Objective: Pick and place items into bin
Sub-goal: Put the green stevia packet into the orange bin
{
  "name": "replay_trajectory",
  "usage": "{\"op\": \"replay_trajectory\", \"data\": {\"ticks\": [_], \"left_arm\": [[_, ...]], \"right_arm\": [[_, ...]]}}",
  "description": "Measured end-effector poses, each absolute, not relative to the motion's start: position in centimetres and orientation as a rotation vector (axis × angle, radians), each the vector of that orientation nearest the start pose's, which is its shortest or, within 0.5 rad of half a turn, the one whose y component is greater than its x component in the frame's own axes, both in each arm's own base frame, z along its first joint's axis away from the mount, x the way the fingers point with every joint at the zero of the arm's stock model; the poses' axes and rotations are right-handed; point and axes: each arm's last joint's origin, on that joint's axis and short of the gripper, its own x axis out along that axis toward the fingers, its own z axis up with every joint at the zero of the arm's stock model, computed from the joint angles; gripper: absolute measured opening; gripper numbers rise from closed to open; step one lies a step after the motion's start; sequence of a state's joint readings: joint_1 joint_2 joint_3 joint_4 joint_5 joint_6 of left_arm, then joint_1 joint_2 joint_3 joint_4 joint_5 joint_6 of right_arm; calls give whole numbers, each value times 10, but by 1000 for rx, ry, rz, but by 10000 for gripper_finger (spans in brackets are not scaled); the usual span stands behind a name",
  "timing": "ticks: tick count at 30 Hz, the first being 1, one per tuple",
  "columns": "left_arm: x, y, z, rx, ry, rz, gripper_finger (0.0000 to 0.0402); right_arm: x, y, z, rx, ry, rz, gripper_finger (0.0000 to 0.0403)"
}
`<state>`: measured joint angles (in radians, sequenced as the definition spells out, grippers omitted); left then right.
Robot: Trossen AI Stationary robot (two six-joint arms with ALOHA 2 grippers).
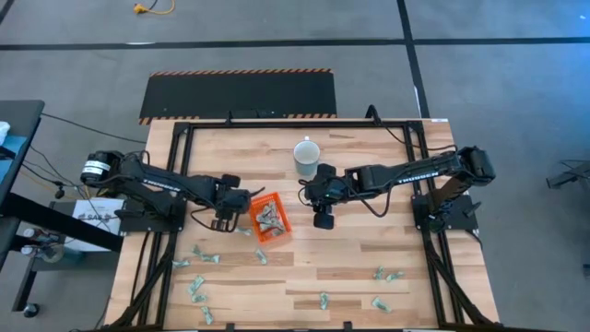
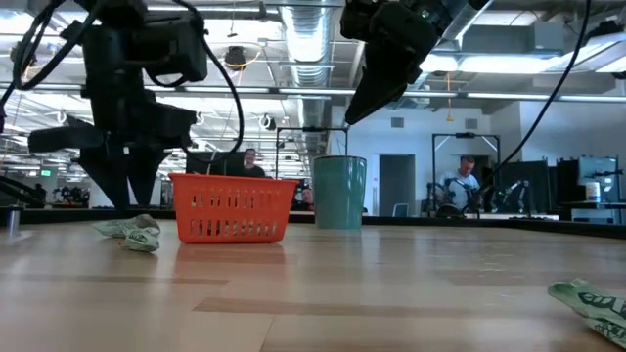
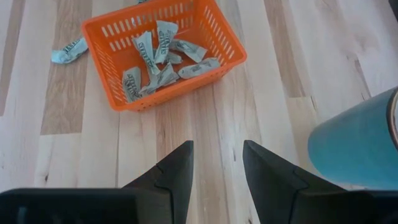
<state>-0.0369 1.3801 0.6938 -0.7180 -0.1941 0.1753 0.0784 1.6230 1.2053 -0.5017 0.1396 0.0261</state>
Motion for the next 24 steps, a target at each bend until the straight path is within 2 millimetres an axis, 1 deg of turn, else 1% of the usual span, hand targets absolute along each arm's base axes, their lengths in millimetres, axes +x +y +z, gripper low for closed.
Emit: {"op": "replay_trajectory", "data": {"ticks": [4,8,15,20,22,24], "left_arm": [[213,1,150,324,1365,-5,141],[214,4,147,325,1333,10,142],[209,3,134,293,1358,-31,141],[211,3,133,291,1347,-9,140],[212,3,133,290,1344,-9,132],[213,3,134,289,1343,-10,114]], "right_arm": [[340,23,246,-76,913,-69,131],[340,23,246,-76,913,-69,131],[340,23,246,-76,913,-69,131],[340,23,246,-76,913,-69,131],[340,23,246,-76,913,-69,131],[340,23,246,-76,913,-69,131]]}}
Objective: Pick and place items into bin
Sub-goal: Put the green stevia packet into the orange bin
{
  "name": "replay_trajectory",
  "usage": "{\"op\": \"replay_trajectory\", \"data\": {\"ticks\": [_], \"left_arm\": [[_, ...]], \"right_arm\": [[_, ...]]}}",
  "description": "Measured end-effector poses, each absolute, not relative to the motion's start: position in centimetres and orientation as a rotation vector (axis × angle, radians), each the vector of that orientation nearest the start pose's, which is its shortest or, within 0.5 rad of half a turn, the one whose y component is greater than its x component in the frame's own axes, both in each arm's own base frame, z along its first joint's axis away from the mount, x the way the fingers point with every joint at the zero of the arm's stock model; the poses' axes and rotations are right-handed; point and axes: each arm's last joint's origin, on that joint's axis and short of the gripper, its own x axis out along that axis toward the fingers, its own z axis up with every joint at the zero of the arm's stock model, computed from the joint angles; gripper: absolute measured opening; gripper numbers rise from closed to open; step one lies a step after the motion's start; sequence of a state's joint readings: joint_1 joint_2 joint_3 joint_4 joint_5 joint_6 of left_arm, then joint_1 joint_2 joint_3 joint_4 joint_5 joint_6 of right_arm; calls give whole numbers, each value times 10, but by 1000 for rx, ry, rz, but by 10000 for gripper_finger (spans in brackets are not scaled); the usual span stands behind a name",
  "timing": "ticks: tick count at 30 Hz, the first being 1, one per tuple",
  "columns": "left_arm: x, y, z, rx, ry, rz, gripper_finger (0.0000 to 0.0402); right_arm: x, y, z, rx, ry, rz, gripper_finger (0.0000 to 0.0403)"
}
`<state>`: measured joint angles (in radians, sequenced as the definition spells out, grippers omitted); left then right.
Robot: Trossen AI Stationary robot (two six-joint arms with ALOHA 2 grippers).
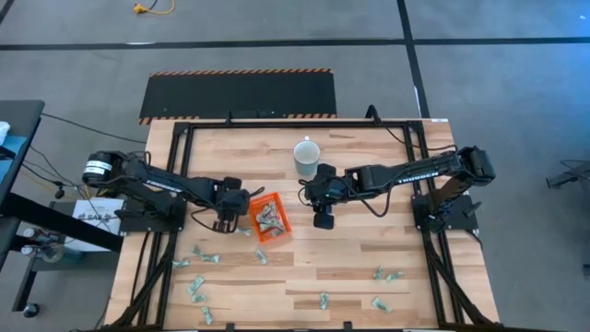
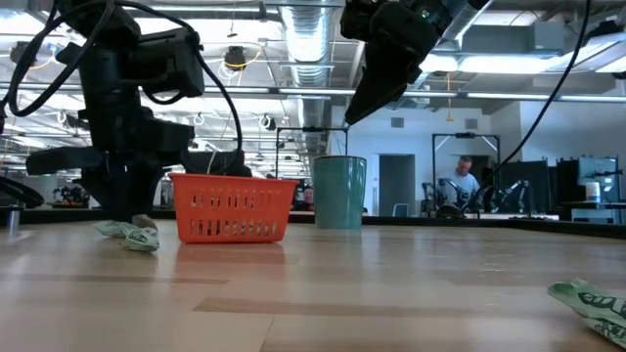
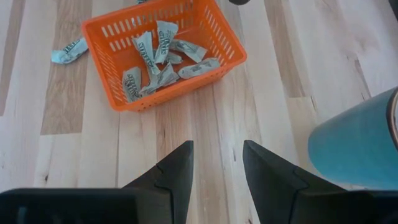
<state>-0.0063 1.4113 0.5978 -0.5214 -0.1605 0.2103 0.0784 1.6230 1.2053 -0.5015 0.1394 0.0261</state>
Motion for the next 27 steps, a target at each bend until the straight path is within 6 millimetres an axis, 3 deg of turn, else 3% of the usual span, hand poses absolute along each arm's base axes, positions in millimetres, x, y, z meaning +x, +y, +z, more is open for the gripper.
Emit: {"op": "replay_trajectory", "data": {"ticks": [7,14,21,27], "left_arm": [[216,4,137,263,1342,41,13],[221,5,149,221,1338,97,4],[224,4,193,151,1288,150,1],[223,-3,241,78,1014,163,1]], "right_arm": [[340,23,246,-76,913,-69,131],[338,22,244,-76,940,-70,131],[334,22,242,-66,988,-79,131],[332,22,241,-58,1006,-84,131]]}}
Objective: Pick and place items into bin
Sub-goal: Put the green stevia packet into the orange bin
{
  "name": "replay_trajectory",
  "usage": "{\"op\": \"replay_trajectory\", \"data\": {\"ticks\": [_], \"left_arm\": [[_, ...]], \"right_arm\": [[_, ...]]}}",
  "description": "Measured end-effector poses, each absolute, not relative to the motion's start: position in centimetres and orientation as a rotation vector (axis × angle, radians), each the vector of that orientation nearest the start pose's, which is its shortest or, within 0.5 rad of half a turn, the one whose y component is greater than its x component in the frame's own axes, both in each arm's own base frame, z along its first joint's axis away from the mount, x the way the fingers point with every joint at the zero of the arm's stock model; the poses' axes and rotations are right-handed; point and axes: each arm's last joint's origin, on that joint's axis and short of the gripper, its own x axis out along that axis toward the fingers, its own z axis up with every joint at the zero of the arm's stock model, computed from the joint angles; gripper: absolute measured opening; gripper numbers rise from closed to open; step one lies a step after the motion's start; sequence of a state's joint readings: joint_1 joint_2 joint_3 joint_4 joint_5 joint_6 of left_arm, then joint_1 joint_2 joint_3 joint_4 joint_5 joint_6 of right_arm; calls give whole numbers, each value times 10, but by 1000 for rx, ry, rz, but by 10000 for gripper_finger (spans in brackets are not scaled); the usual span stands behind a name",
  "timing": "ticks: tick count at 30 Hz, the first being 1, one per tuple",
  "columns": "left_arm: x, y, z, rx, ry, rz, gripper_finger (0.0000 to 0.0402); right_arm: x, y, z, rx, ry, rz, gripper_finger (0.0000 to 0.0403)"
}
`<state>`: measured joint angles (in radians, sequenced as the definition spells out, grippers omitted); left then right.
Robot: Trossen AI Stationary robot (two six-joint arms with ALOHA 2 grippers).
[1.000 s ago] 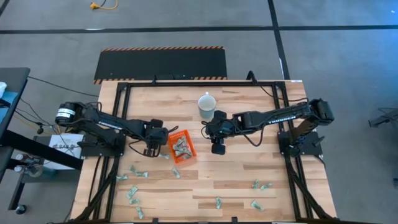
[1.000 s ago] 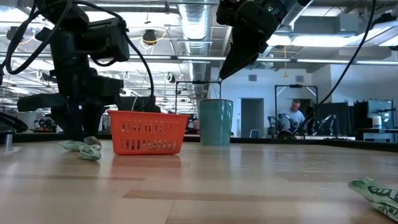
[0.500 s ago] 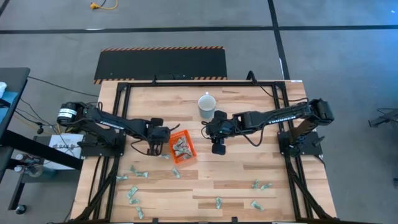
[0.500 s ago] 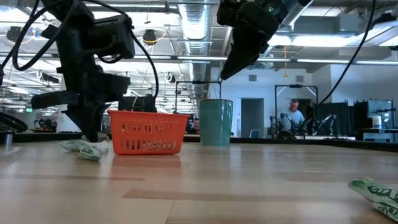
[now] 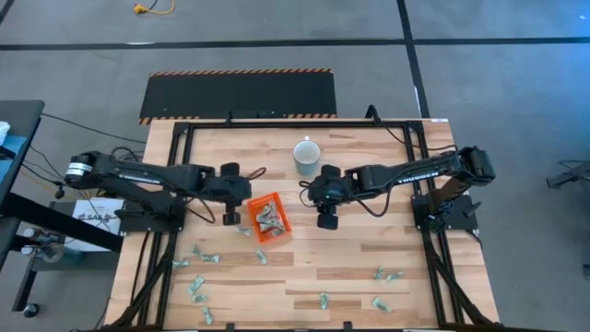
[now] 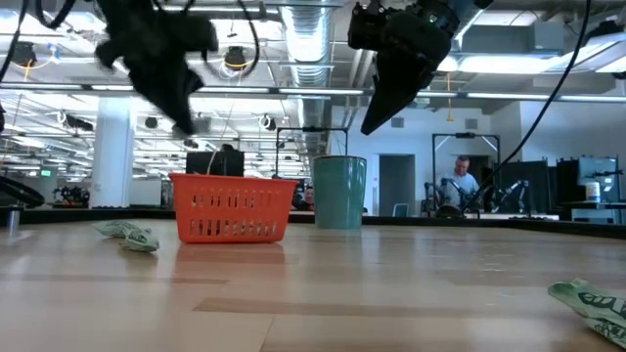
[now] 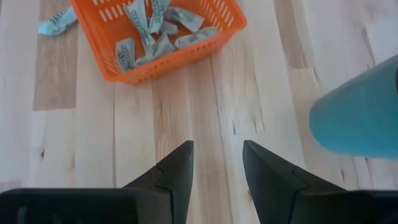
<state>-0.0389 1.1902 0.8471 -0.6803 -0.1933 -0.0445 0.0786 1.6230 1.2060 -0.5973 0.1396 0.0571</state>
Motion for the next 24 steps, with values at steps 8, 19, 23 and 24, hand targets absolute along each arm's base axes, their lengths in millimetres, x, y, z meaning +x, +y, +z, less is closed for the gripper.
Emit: {"op": "replay_trajectory", "data": {"ticks": [8,19,23,24], "left_arm": [[241,-21,251,-26,801,38,0],[276,-26,203,47,968,-21,0],[277,-26,202,62,974,-28,0],[277,-26,202,61,972,-28,0]], "right_arm": [[327,24,238,-33,1066,-103,131],[320,31,235,-9,1134,-118,131],[312,34,232,32,1219,-154,131],[308,35,231,42,1250,-167,131]]}}
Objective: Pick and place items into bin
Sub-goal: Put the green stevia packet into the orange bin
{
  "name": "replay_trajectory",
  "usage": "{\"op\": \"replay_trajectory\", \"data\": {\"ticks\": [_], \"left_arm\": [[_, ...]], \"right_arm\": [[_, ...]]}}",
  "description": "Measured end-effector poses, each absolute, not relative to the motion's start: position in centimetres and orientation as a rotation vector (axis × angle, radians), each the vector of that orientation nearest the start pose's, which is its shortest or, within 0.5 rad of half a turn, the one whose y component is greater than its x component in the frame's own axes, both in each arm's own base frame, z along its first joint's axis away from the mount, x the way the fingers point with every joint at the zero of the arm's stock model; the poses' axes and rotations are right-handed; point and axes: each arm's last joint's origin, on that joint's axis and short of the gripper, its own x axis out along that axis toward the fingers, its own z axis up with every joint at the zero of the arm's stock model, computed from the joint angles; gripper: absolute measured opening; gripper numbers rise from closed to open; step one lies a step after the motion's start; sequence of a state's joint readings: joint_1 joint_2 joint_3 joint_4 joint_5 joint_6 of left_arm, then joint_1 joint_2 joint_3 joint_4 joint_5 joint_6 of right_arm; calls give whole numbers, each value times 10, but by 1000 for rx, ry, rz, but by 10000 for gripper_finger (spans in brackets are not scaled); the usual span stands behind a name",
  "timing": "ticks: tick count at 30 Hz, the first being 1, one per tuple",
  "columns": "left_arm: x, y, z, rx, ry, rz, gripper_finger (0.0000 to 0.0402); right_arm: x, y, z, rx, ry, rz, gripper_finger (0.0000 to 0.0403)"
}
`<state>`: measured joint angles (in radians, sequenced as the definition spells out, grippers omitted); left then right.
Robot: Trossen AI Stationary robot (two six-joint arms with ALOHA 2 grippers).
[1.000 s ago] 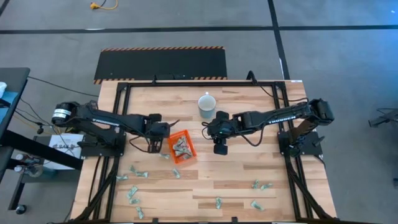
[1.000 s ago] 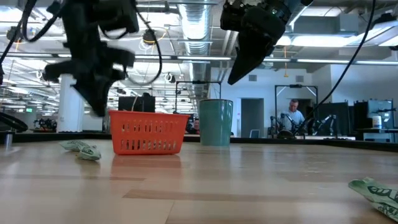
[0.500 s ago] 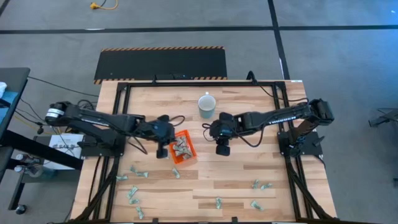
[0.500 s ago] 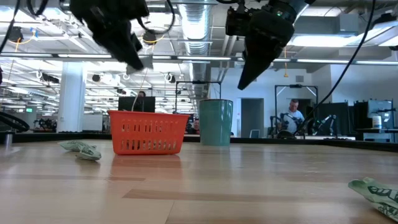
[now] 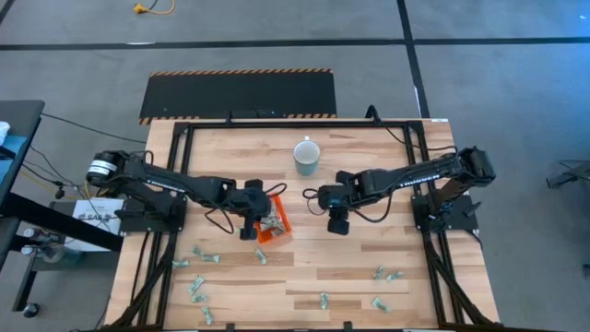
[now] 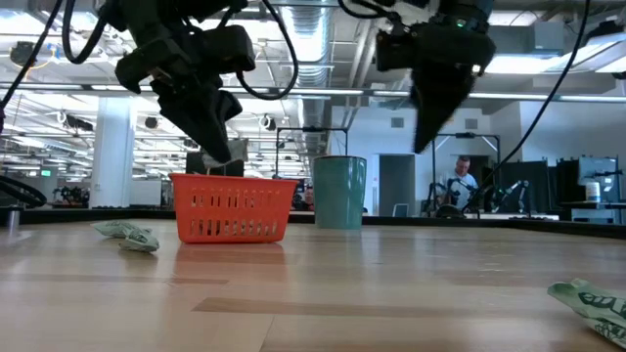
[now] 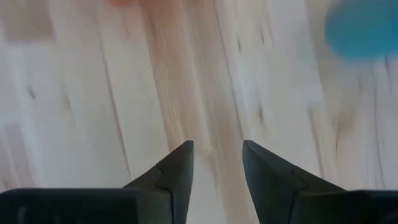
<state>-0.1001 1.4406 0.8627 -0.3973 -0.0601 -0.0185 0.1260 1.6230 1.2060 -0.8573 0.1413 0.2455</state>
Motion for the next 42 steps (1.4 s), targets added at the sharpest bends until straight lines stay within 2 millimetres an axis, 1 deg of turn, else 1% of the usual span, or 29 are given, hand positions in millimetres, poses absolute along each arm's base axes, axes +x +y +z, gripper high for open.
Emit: {"op": "replay_trajectory", "data": {"ticks": [4,8,13,16,18,20,23,26,29,31,33,37,39,42], "left_arm": [[277,-26,202,48,973,-21,1],[277,-25,202,29,973,-9,15],[277,-25,202,30,974,-9,50],[276,-25,201,31,976,-9,75],[276,-25,201,30,977,-8,90],[276,-25,201,31,977,-8,104],[275,-25,201,51,991,-21,118],[274,-25,200,61,1003,-27,125],[273,-25,200,62,1012,-26,126],[274,-25,200,62,1011,-26,126],[274,-25,200,67,1011,-29,126],[274,-25,200,69,1010,-30,126],[274,-25,200,76,1011,-34,126],[274,-25,200,78,1010,-35,126]], "right_arm": [[293,49,228,73,1378,-218,131],[277,73,228,49,1446,-269,131],[253,107,242,50,1384,-323,131],[237,127,251,106,1314,-346,131],[228,140,254,170,1291,-362,131],[219,154,253,191,1288,-360,131],[208,176,245,129,1314,-312,131],[197,197,231,1,1356,-248,131],[188,212,215,-111,1406,-230,131],[183,219,206,-176,1437,-241,131],[183,223,196,-213,1463,-255,131],[188,229,175,-163,1537,-319,131],[190,232,166,-161,1605,-287,131],[193,237,160,-191,1677,-222,131]]}}
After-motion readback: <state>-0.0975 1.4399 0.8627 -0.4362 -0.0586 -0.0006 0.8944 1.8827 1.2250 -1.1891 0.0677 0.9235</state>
